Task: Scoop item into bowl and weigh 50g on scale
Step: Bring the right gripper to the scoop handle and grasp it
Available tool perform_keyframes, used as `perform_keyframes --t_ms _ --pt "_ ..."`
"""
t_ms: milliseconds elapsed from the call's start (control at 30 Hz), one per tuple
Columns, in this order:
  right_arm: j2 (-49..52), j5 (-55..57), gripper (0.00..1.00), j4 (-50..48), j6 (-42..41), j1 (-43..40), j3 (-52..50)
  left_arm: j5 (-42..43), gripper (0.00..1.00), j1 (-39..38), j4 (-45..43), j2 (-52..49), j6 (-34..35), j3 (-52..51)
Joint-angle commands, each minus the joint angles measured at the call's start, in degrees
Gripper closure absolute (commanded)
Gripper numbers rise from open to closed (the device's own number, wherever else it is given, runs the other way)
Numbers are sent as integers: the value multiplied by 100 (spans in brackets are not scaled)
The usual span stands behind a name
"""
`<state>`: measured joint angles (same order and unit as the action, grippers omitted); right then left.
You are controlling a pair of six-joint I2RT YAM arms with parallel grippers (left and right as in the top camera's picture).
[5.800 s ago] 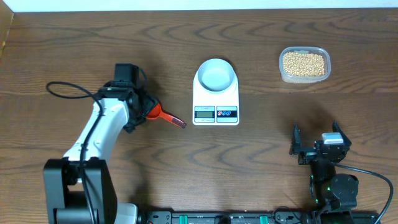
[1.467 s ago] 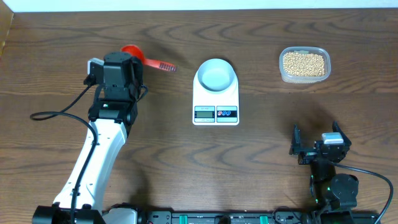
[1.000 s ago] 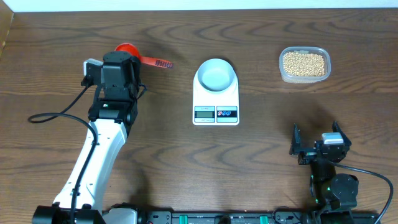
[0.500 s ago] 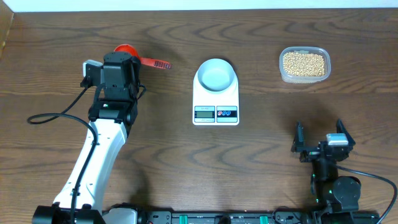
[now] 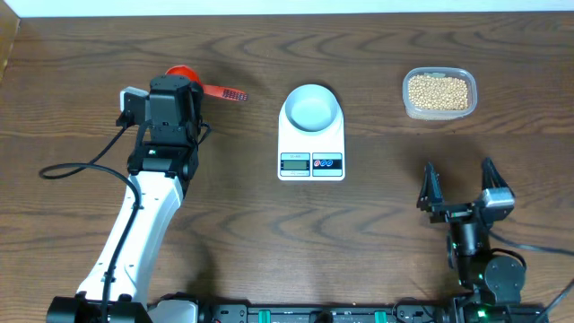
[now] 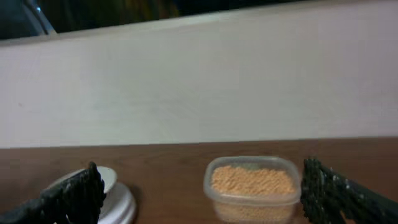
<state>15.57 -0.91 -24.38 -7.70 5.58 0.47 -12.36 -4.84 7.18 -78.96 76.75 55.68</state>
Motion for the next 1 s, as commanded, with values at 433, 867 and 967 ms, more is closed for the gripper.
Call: perform_keyframes --t_ms 433,867,967 --pt "4113 -2094 1 -328 -1058 42 2433 1143 93 -2 455 35 33 -59" --pt "5307 -4771 1 -278 -2444 42 3204 2345 93 -31 455 37 57 -59" --pt "5307 -4771 1 -286 -2452 42 3204 2393 93 -140 492 37 184 -59"
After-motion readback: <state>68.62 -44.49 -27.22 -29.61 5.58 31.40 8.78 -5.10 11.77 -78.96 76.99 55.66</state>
